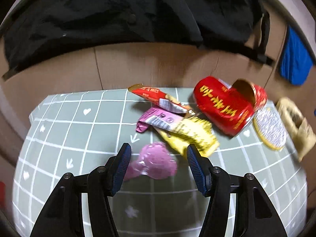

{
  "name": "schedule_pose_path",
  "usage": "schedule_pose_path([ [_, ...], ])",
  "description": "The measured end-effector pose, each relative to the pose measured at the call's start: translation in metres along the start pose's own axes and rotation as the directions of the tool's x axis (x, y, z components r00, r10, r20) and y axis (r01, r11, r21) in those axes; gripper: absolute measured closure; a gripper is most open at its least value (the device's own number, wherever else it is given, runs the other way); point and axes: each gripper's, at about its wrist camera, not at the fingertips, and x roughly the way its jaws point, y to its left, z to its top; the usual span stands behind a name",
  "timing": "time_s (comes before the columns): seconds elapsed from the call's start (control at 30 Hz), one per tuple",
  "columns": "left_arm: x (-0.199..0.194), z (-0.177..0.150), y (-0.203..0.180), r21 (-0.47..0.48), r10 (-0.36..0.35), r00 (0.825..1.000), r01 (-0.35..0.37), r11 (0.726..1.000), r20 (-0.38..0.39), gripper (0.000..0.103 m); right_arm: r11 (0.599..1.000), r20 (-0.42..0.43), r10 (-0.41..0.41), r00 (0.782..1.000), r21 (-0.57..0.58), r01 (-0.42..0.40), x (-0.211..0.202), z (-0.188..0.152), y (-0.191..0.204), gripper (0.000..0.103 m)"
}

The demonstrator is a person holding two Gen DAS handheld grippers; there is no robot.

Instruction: Collect trash

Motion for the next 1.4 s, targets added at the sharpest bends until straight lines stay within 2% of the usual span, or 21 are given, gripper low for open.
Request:
schedule_pose_path([
  [0.17,0.012,-0.001,0.016,-0.032,-0.085,0.993,0.083,0.996,-0.086,0.044,0.999,-0.020,0.019,1.000,0.038,-0.018,0.008,-0.002,-0.007,0.035],
  [0.27,0.009,-0.011,0.004,0.023,-0.099,0.990,0.102,0.994,-0.103,0.044,0.999,-0.023,0.023,0.999,0.034,-0.023,0.010,-0.003,-0.004,0.035],
  [0.43,0.010,-0.020,-0.012,0.069,-0.046,0.993,0.054,0.996,-0.105,0.045,0.999,-0.031,0.036,0.999,0.028,-0.035,0.018,0.000,0.003,0.035],
  [0.47,0.010,-0.019,-0.013,0.066,-0.035,0.994,0.042,0.997,-0.105,0.047,0.999,-0.033,0.040,0.999,0.026,-0.039,0.019,0.001,0.006,0.035],
  [0.5,0.010,-0.018,-0.014,0.063,-0.016,0.995,0.022,0.998,-0.101,0.059,0.999,-0.033,0.045,0.998,0.022,-0.045,0.020,0.002,0.010,0.035],
  [0.53,0.010,-0.016,-0.015,0.059,-0.002,0.995,0.007,0.998,-0.097,0.058,0.999,-0.032,0.049,0.998,0.015,-0.049,0.020,0.004,0.014,0.035],
  [0.7,-0.014,-0.020,-0.005,-0.045,0.006,0.999,-0.007,0.999,-0.036,0.059,0.995,-0.024,0.057,0.998,-0.078,-0.058,0.025,0.018,0.050,0.035],
  [0.8,-0.047,-0.028,0.004,-0.142,0.016,1.000,-0.013,0.990,0.019,0.059,0.988,-0.016,0.057,0.998,-0.143,-0.059,0.036,0.031,0.078,0.035],
  [0.97,-0.102,-0.039,0.010,-0.230,0.065,0.988,-0.031,0.973,0.143,0.059,0.974,-0.063,0.168,0.984,-0.144,-0.175,0.081,0.057,0.124,0.036],
  [1.07,-0.127,-0.047,0.019,-0.265,0.083,0.976,-0.028,0.964,0.200,0.059,0.964,-0.097,0.202,0.975,-0.154,-0.215,0.120,0.071,0.155,0.038],
  [1.17,-0.136,-0.054,0.022,-0.303,0.086,0.970,-0.014,0.953,0.226,0.059,0.956,-0.132,0.191,0.973,-0.201,-0.215,0.157,0.080,0.182,0.042],
  [1.27,-0.140,-0.063,0.033,-0.360,0.078,0.971,0.009,0.933,0.225,0.059,0.948,-0.192,0.157,0.969,-0.247,-0.202,0.205,0.090,0.207,0.055],
  [1.37,-0.140,-0.069,0.044,-0.406,0.089,0.972,0.007,0.914,0.219,0.059,0.951,-0.235,0.134,0.963,-0.244,-0.192,0.238,0.095,0.216,0.058],
  [1.4,-0.141,-0.071,0.049,-0.424,0.093,0.973,0.007,0.906,0.214,0.059,0.953,-0.261,0.142,0.955,-0.224,-0.204,0.249,0.095,0.215,0.067],
])
